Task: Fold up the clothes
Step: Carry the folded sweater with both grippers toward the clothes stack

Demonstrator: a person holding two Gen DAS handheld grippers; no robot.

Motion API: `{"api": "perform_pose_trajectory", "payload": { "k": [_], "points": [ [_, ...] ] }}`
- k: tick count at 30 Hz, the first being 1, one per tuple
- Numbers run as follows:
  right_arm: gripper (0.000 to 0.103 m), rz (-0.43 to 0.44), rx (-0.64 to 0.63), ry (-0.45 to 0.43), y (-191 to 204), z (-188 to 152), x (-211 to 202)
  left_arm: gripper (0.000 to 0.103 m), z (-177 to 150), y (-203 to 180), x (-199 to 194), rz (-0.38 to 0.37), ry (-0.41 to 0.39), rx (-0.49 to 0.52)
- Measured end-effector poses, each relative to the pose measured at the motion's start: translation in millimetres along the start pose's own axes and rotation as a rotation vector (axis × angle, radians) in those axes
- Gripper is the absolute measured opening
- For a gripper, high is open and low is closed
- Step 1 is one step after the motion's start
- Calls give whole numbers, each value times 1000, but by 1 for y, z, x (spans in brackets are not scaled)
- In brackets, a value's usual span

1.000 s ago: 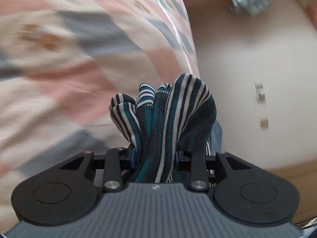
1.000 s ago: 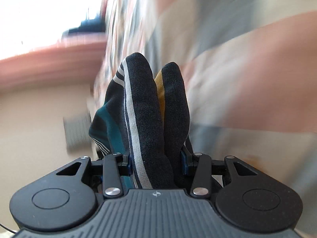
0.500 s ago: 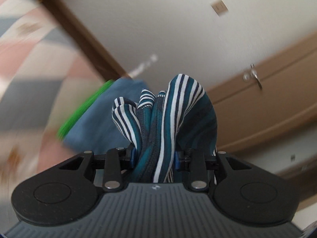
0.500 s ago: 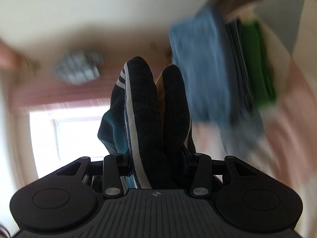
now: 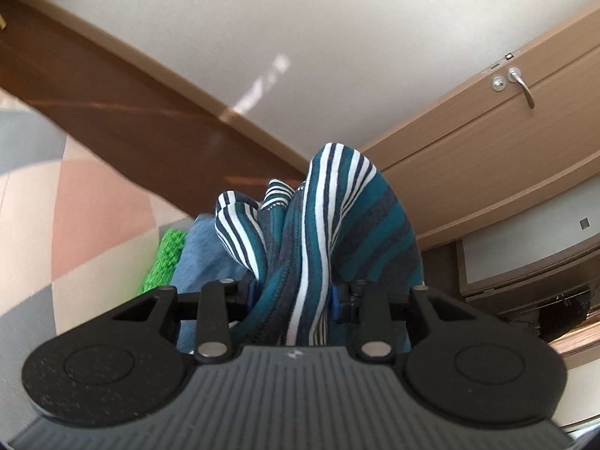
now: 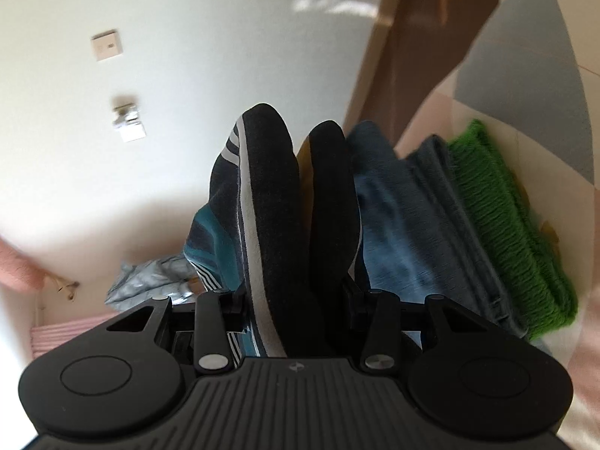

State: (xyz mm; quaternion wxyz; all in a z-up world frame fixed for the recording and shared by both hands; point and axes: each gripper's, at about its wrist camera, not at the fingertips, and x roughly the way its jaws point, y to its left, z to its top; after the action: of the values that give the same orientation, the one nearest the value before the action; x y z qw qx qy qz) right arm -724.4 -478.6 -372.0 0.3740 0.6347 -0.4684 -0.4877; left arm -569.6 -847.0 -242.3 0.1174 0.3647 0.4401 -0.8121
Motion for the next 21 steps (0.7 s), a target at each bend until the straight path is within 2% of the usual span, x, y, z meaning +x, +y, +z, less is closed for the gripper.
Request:
{"api": "perform_pose_trajectory", "payload": {
  "k": [3, 6, 9, 11, 13, 15, 17, 19, 21],
  "points": [
    [42, -22, -39, 9, 2, -2, -1, 30, -14, 19, -1, -53, -30, -22],
    [42, -34, -92, 19, 3, -7, 2, 31, -18, 40, 5, -53, -44, -50],
    [44, -73, -149, 32, -5, -8, 11, 39, -28, 56, 9, -24, -56, -73],
    [50, -114, -208, 42, -7, -4, 16, 40, -30, 59, 3, -11, -82, -99],
    [58, -148, -245, 59, -2, -2, 20, 37, -32, 50, -14, 41, -134, -76],
    [60, -183, -346, 47, 20, -2, 9, 33, -36, 34, -38, 113, -216, -26],
    [60, -210, -492, -2, 46, -4, -4, 33, -38, 13, -56, 113, -276, 32],
    [60, -222, -703, -114, 75, -8, -20, 33, -39, -13, -56, 102, -299, 108],
    [60, -230, -932, -166, 101, -21, -18, 31, -34, -37, -39, 145, -283, 216]
  ]
}}
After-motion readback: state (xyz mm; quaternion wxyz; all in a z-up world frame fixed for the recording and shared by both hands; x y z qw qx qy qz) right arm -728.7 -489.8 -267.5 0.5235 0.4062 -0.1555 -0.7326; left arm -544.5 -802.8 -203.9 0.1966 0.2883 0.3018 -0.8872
